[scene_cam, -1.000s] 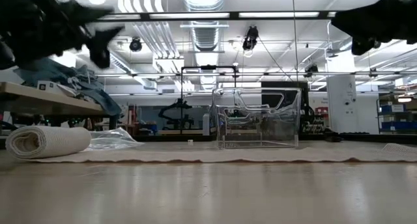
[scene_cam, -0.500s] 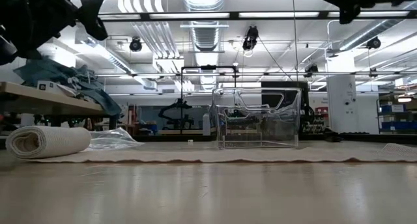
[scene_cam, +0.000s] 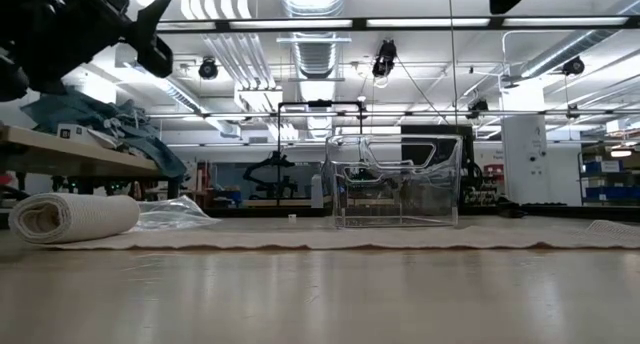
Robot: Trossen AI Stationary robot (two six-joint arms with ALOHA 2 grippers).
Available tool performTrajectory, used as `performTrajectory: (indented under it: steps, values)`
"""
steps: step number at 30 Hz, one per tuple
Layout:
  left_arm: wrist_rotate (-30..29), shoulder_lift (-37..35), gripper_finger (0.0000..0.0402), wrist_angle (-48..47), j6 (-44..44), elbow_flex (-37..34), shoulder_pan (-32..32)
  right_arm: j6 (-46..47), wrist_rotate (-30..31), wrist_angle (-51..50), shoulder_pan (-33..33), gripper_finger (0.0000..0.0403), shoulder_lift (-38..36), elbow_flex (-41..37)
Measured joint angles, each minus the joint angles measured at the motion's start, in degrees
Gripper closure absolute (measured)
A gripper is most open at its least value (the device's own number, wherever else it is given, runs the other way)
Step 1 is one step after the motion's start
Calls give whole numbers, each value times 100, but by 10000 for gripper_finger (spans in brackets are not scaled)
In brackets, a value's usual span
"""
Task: Roll bandage
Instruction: Roll the brown bandage
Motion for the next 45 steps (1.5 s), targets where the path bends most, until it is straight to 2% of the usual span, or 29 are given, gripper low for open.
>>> performTrajectory:
  steps: [3, 9, 13, 15, 20, 25, 28, 32, 35, 40, 45]
  values:
    - [-534, 227, 230, 15, -9, 0, -486, 162, -3, 37, 0, 325, 233, 70]
    - [-755, 691, 230, 24, 38, -7, -1248, 464, -3, 48, 2, 339, 759, 207]
    - [-851, 940, 231, -472, -596, 125, -1536, 565, -2, 97, 2, 349, 1138, 332]
    - [-846, 1007, 233, -1203, -885, 279, -1653, 544, -1, 198, 2, 353, 1347, 445]
    - [-699, 1204, 237, -4071, -1749, 966, -1962, 420, 45, 142, 2, 361, 1792, 831]
    - [-566, 1461, 238, -6480, -1923, 1976, -2420, 158, 361, -441, 2, 370, 2086, 1413]
    - [-1143, 1565, 247, -8389, -1877, 2806, -2664, 123, 829, -1156, 0, 376, 2206, 1747]
    - [-2598, 1862, 263, -10907, -2030, 3859, -3019, 193, 1166, -1912, 0, 388, 2307, 2044]
    - [-3129, 2094, 273, -11668, -2156, 4378, -3235, 341, 1138, -2231, 4, 399, 2304, 2128]
    - [-3266, 2471, 295, -11864, -2001, 4684, -3348, 779, 1112, -2629, 2, 402, 2256, 2127]
    - [-3208, 2974, 365, -11880, -1619, 4613, -3507, 1368, 1511, -3295, 2, 402, 2301, 2063]
